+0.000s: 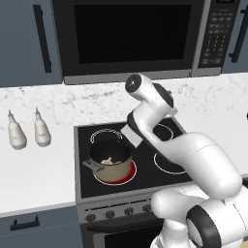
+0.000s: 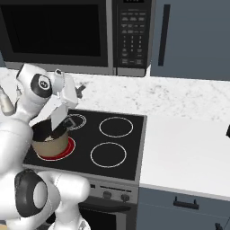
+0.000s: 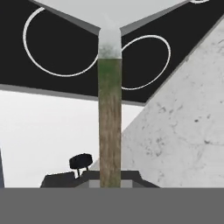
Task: Put the garlic and potato in the pot. Retrieve the spatula and lightly stir the vegetables in the pot.
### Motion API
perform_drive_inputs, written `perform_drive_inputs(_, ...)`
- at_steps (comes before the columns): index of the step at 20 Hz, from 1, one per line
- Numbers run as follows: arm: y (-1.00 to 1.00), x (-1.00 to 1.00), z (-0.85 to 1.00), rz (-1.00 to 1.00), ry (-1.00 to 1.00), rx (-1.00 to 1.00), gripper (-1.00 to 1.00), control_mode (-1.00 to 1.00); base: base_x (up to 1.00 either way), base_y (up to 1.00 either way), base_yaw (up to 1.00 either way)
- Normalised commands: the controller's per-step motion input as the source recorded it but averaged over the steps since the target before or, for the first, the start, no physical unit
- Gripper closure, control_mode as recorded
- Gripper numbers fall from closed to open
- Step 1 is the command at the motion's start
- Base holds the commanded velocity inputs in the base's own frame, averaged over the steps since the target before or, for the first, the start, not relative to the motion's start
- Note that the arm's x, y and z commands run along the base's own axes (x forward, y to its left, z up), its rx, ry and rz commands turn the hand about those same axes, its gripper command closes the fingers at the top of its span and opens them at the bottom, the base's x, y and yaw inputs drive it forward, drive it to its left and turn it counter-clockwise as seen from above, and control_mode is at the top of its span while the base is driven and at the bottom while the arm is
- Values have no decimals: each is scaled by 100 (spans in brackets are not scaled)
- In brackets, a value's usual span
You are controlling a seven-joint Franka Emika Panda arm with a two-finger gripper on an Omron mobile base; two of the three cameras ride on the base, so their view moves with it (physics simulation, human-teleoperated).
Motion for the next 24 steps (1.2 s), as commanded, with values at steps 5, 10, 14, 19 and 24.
perform_drive_inputs(5,90,76,-28,8,10,-27,100,-100,0,0,0)
perform_drive_inputs(10,57,53,-46,8,0,-30,100,-100,0,0,0)
perform_drive_inputs(14,67,48,-39,8,0,-25,100,-100,0,0,0)
perform_drive_inputs(19,74,10,-36,9,-4,-16,100,-100,0,0,0)
perform_drive_inputs(24,55,10,-32,9,-8,-11,100,-100,0,0,0)
